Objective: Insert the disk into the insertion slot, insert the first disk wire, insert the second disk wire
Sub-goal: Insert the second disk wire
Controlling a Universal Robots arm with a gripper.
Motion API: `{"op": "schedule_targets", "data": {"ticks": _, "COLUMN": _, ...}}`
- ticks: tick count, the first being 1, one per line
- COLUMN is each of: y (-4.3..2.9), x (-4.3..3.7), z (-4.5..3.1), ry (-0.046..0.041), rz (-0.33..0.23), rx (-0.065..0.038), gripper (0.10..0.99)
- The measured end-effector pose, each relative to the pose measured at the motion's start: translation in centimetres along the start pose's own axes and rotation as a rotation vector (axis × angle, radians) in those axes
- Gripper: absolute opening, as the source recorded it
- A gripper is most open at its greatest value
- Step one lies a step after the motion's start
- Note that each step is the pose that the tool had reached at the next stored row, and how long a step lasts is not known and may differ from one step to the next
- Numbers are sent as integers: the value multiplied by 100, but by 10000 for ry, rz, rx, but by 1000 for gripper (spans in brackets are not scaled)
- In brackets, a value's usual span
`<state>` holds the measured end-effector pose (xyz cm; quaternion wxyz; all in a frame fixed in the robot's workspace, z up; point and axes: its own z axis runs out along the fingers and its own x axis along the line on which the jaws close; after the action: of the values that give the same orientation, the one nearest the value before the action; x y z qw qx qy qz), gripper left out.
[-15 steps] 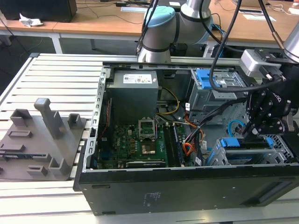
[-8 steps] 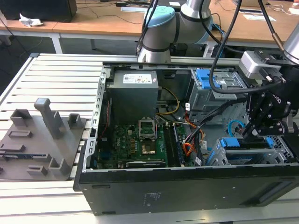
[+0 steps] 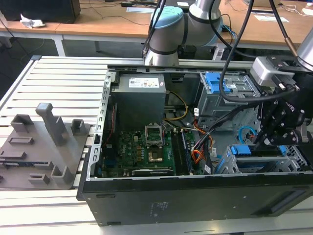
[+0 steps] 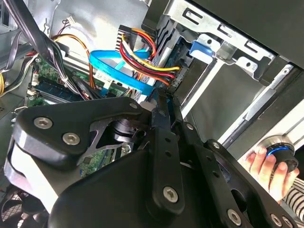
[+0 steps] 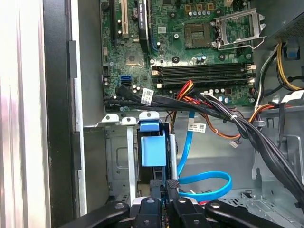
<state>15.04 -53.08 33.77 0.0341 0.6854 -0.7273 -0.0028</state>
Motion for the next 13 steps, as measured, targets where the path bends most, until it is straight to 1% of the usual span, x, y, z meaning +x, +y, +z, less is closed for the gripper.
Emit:
{"op": "schedule_targets", "data": {"ticks": 1, "y": 0, "x": 0, "z": 1, "ry": -2, "rz": -1, "rx": -1, "gripper": 176}}
{"op": "schedule_targets", "data": {"ticks": 2, "y": 0, "x": 0, "z": 0, "ry": -2, "rz": -1, "rx": 0, "gripper": 239}}
{"op": "schedule_targets", "data": {"ticks": 3, "y": 3, "x": 3, "z": -65, "ry": -4, "rz": -1, "rx": -1, "gripper": 239}}
{"op": "schedule_targets", "data": {"ticks": 4, "y": 11, "x": -3, "z": -194, "ry": 4, "rz": -1, "rx": 0, "gripper": 239}}
{"op": "schedule_targets", "data": {"ticks": 5, "y": 13, "x": -13, "z": -235, "ry": 5, "rz": -2, "rx": 0, "gripper": 239}}
{"op": "schedule_targets", "data": {"ticks": 7, "y": 18, "x": -22, "z": -290, "ry": 7, "rz": -1, "rx": 0, "gripper": 224}}
{"op": "schedule_targets", "data": {"ticks": 8, "y": 19, "x": -25, "z": -316, "ry": 5, "rz": -1, "rx": 0, "gripper": 161}}
{"op": "schedule_targets", "data": {"ticks": 9, "y": 21, "x": -25, "z": -343, "ry": 4, "rz": -1, "rx": -1, "gripper": 161}}
{"op": "schedule_targets", "data": {"ticks": 10, "y": 22, "x": -25, "z": -369, "ry": 6, "rz": -1, "rx": 0, "gripper": 106}}
{"op": "schedule_targets", "data": {"ticks": 11, "y": 23, "x": -24, "z": -387, "ry": 6, "rz": -1, "rx": 0, "gripper": 106}}
{"op": "schedule_targets", "data": {"ticks": 12, "y": 23, "x": -24, "z": -386, "ry": 2, "rz": -1, "rx": -1, "gripper": 106}}
{"op": "schedule_targets", "data": {"ticks": 13, "y": 94, "x": -20, "z": -382, "ry": 5, "rz": -1, "rx": -1, "gripper": 106}}
